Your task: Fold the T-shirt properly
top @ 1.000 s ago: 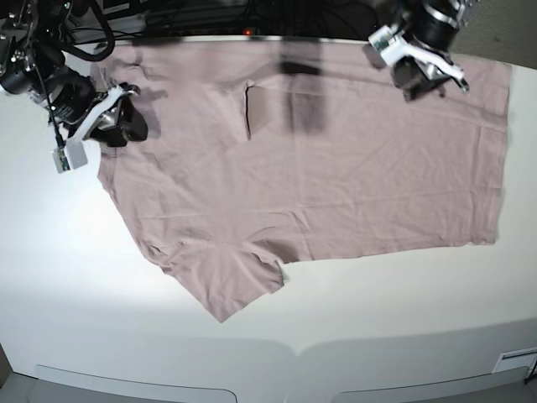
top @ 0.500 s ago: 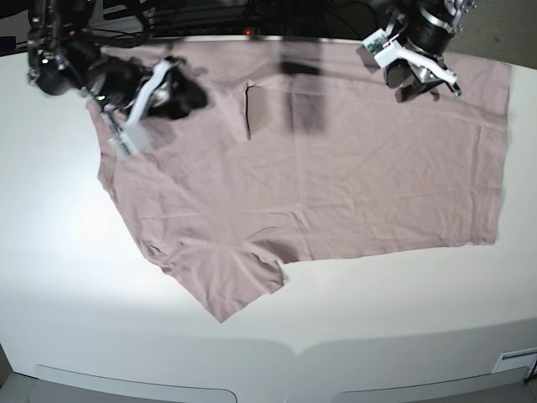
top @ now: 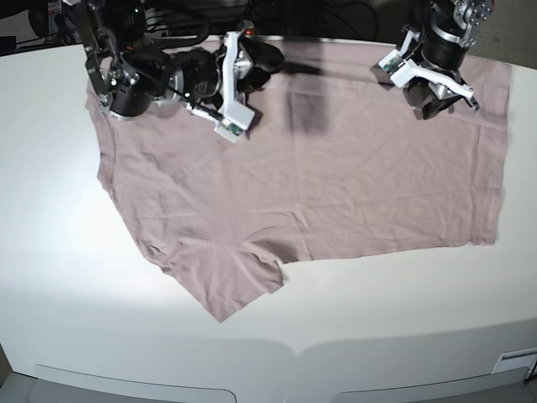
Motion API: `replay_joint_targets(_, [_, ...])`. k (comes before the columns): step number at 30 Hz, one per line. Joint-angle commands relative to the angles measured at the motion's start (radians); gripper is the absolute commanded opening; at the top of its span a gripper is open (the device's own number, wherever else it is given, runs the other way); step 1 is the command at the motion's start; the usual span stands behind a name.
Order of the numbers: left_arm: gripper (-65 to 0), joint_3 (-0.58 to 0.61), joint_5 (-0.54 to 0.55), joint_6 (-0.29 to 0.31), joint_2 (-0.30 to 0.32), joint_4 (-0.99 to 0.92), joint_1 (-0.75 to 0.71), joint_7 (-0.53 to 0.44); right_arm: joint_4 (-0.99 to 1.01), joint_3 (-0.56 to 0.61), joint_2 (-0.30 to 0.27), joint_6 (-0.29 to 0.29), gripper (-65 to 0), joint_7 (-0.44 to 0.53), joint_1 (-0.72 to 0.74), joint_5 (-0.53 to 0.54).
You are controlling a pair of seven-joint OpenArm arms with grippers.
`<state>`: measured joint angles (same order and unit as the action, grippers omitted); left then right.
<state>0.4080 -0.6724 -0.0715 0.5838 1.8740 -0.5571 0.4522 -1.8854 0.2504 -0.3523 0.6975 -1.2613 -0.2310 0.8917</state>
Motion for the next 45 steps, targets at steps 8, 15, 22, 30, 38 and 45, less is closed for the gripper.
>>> replay_joint_targets(8, [-43.5, -0.002, -0.008, -0.020, 0.007, 0.018, -0.002, -0.011, -0.013, 0.045, -0.007, 0.001, -39.5, 0.027, 0.004, -0.277])
replay_joint_targets(15, [-43.5, -0.002, -0.008, -0.024, 0.007, 0.018, -0.003, -0.011, -0.011, 0.045, 0.005, 0.001, -39.6, 0.311, 0.004, -0.513])
replay_joint_targets(22, [-43.5, -0.002, -0.007, -0.031, 0.007, 0.018, -0.003, -0.011, -0.005, 0.045, 0.092, -0.018, -39.6, 0.661, 0.004, -0.900])
replay_joint_targets(30, [-43.5, -0.002, -0.008, -0.060, 0.007, 0.018, -0.003, 0.001, -0.006, 0.045, 0.140, 0.001, -39.6, 0.459, 0.063, -0.566])
replay_joint_targets(38, [-43.5, -0.002, -0.019, -0.073, 0.042, 0.018, -0.003, 0.054, 0.053, 0.145, 0.136, 0.001, -39.6, 0.158, 0.113, -0.369])
replay_joint_targets(45, [-43.5, -0.002, -0.016, -0.128, 0.091, 0.018, -0.003, 0.101, 0.199, 0.371, 0.137, 0.001, -39.6, 0.158, 0.221, -0.511])
